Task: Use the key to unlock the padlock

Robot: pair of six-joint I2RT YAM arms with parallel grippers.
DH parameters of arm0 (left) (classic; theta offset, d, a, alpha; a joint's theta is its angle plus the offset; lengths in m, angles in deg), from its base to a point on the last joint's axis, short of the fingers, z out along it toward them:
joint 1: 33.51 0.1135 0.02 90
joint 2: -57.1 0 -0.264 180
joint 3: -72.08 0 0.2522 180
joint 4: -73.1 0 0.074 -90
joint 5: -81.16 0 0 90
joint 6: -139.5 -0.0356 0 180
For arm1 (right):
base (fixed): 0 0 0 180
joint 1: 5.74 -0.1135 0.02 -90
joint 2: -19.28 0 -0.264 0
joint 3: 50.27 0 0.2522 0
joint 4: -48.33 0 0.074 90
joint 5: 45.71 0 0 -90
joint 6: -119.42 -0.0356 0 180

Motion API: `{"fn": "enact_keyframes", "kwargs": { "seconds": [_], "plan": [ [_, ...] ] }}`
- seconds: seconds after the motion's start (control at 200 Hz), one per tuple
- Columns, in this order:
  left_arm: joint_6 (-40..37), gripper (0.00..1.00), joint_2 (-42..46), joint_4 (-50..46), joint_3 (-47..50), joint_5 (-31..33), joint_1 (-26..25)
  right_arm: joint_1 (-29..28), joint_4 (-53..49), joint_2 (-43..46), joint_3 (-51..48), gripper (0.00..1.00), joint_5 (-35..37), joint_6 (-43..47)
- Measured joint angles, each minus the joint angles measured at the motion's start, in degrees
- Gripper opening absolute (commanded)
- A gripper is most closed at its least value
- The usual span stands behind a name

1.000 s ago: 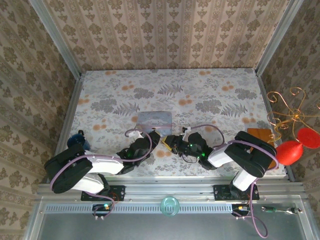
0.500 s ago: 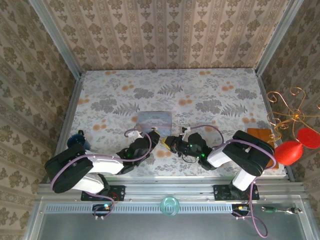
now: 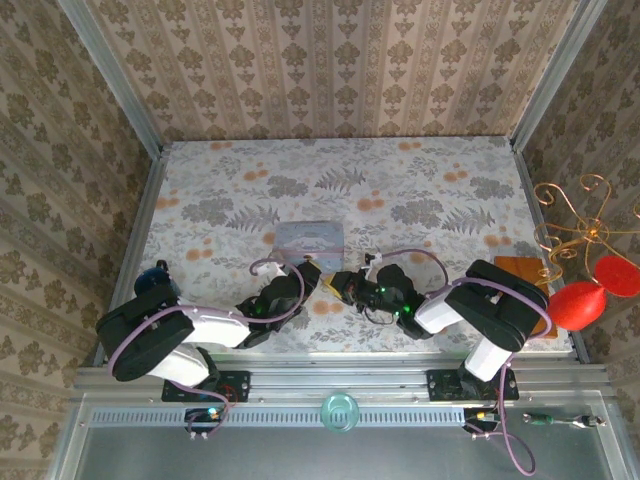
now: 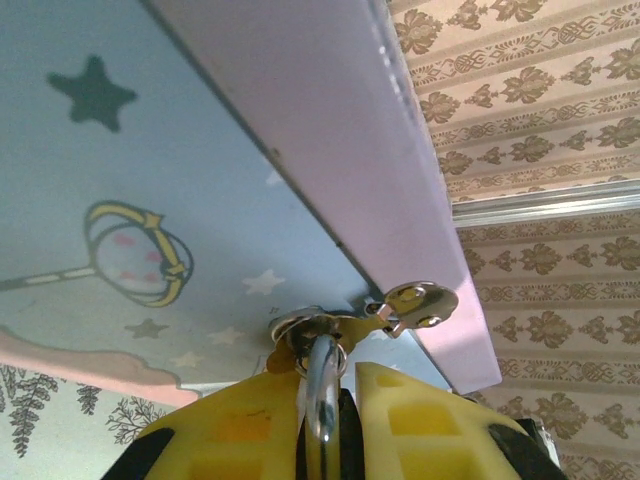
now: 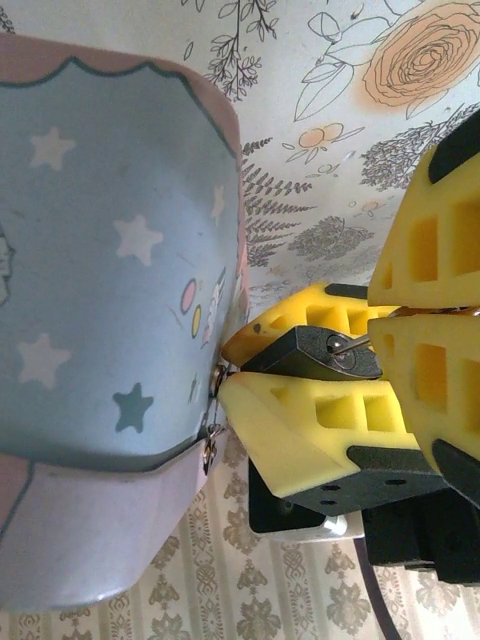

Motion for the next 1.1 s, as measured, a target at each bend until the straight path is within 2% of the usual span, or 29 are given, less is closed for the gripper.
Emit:
{"fn": "enact_keyframes", "kwargs": {
  "seconds": [0.575,0.93,1.1],
  "plan": [
    [0.52,0.00,1.25,-3.48,-1.05,2.62,-1.20,0.35,-4.83,-0.46,3.89,0.07,-1.46,0.26],
    [0.50,0.00,1.31,-5.75,-1.40,2.47,-1.73,0.96,-3.48,-2.23,3.98,0.15,-2.05,0.28],
    [0.31,0.00,3.93,-10.99,-2.25,2.49,-2.16,0.96,-3.93,-2.14,4.00,0.20,-2.43,1.40]
  ]
}}
